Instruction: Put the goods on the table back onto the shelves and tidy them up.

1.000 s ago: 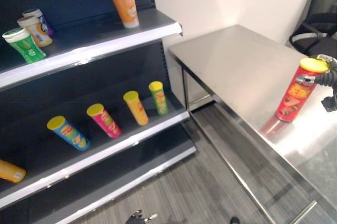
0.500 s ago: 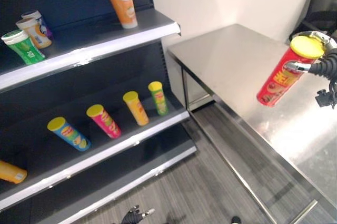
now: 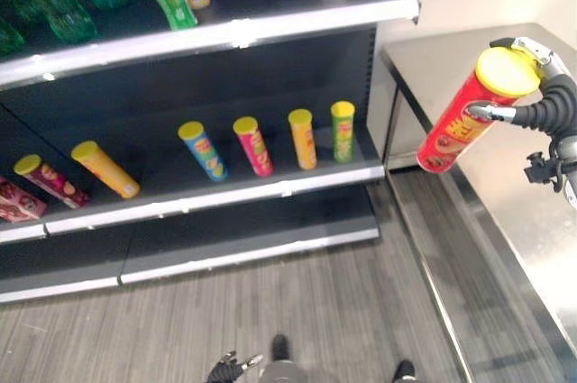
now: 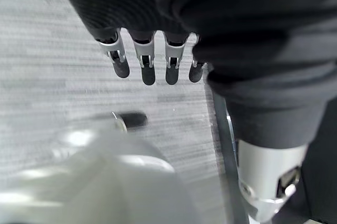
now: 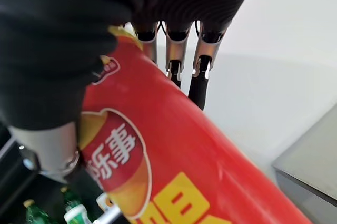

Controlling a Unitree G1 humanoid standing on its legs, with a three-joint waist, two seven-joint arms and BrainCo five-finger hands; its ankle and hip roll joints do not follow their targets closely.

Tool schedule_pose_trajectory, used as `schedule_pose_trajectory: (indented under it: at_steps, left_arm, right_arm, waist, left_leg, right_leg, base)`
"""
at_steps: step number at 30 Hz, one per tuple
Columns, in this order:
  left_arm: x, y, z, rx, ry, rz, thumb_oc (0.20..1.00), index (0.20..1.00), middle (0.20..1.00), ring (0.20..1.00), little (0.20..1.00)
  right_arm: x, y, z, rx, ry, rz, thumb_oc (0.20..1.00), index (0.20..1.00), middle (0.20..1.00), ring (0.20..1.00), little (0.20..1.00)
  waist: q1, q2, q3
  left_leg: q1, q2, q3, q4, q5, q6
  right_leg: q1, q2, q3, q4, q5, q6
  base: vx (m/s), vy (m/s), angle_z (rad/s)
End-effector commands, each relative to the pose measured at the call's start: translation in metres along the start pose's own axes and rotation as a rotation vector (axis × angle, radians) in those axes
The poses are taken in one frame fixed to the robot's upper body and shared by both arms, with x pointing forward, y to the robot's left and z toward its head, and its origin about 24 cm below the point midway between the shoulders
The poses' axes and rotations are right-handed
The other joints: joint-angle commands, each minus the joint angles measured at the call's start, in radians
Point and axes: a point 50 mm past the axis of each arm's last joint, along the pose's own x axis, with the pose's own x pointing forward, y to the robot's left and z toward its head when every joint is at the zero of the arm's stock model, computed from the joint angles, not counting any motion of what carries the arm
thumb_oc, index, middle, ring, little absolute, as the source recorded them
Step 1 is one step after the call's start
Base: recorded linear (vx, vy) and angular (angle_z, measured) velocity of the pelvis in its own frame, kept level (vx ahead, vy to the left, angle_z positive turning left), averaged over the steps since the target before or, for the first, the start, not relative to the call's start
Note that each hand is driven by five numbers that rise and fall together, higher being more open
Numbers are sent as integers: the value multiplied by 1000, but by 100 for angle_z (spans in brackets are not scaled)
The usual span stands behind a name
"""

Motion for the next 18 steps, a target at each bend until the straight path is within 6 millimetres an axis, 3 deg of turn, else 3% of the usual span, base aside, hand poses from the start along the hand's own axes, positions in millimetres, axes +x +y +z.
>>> schedule_pose_trajectory:
  at_steps: [1, 3, 4, 5, 6, 7, 9, 10, 12, 14, 16, 18]
  left_arm:
    - [7, 8, 37, 24, -115, 28, 1000, 1000, 1000, 1000, 1000]
    - [7, 4, 34, 70, -104, 12, 1000, 1000, 1000, 1000, 1000]
    - [8, 3, 36, 99, -99, 6, 1000, 1000, 1000, 1000, 1000]
    - [8, 6, 37, 130, -95, 9, 1000, 1000, 1000, 1000, 1000]
    - [8, 13, 37, 155, -89, 24, 1000, 1000, 1000, 1000, 1000]
    - [8, 14, 37, 164, -88, 26, 1000, 1000, 1000, 1000, 1000]
    - [8, 17, 39, 173, -93, 32, 1000, 1000, 1000, 1000, 1000]
    - [8, 19, 41, 185, -100, 34, 1000, 1000, 1000, 1000, 1000]
    - [9, 14, 43, 208, -97, 14, 1000, 1000, 1000, 1000, 1000]
    - [9, 7, 43, 238, -94, -5, 1000, 1000, 1000, 1000, 1000]
    - [9, 3, 39, 259, -78, -18, 1000, 1000, 1000, 1000, 1000]
    - [10, 0, 38, 267, -77, -25, 1000, 1000, 1000, 1000, 1000]
  right_arm:
    - [6, -18, 25, -42, -135, -70, 200, 200, 200, 200, 200]
    - [2, -18, 22, -63, -111, -66, 200, 200, 200, 200, 200]
    - [-4, -15, 16, -55, -82, -75, 200, 200, 200, 200, 200]
    - [-10, -11, 8, -74, -39, -78, 200, 200, 200, 200, 200]
    - [-14, -7, 4, -71, -15, -89, 200, 200, 200, 200, 200]
    - [-16, -6, 2, -85, 0, -95, 200, 200, 200, 200, 200]
    - [-19, -7, 1, -91, 4, -95, 200, 200, 200, 200, 200]
    - [-22, -12, 1, -95, 10, -116, 200, 200, 200, 200, 200]
    - [-26, -19, 0, -110, 16, -147, 200, 200, 200, 200, 200]
    - [-28, -21, 0, -110, 21, -158, 200, 200, 200, 200, 200]
    - [-29, -17, 1, -93, 9, -150, 200, 200, 200, 200, 200]
    - [-27, -9, 6, -66, -25, -123, 200, 200, 200, 200, 200]
  waist:
    - [-21, 5, -62]
    - [-34, 16, -86]
    - [-37, 1, -88]
    - [-30, -18, -90]
    - [-25, -41, -90]
    - [-28, -42, -81]
    - [-34, -45, -81]
    - [-59, -41, -66]
    - [-78, -45, -61]
    - [-97, -56, -59]
    - [-101, -67, -60]
    - [-91, -76, -53]
  left_leg:
    - [70, 59, -43, -47, 157, -49]
    - [87, 25, -52, -55, 29, -42]
    - [90, -22, -29, -36, -65, -18]
    - [108, -94, -14, -56, -120, 26]
    - [129, -160, 12, -112, -122, 60]
    - [133, -181, 22, -118, -136, 77]
    - [119, -200, 20, -118, -136, 90]
    - [123, -216, -3, -118, -135, 107]
    - [119, -234, -26, -118, -125, 120]
    - [118, -256, -51, -116, -122, 134]
    - [112, -274, -64, -112, -117, 144]
    - [110, -291, -63, -108, -119, 151]
  right_leg:
    - [-21, 31, -12, 116, -234, 17]
    - [-38, -34, -7, 124, -177, 59]
    - [-28, -95, -12, 123, -130, 90]
    - [-41, -165, -9, 124, -61, 127]
    - [-85, -222, 11, 130, 55, 141]
    - [-105, -239, 32, 151, 86, 141]
    - [-123, -236, 73, 160, 63, 141]
    - [-145, -145, 208, 200, -13, 118]
    - [-145, -33, 298, 205, -116, 95]
    - [-155, 65, 382, 213, -168, 65]
    - [-155, 138, 397, 202, -189, 33]
    - [-155, 187, 354, 199, -200, 6]
  base:
    - [-51, 533, 30]
    - [8, 726, 52]
    - [10, 902, 74]
    - [-58, 959, 35]
    - [-106, 795, 5]
    - [-108, 562, -15]
    - [-32, 288, 9]
    - [14, 287, 6]
    - [49, 281, 20]
    - [52, 143, 66]
    - [2, 68, 55]
    - [-33, 14, 4]
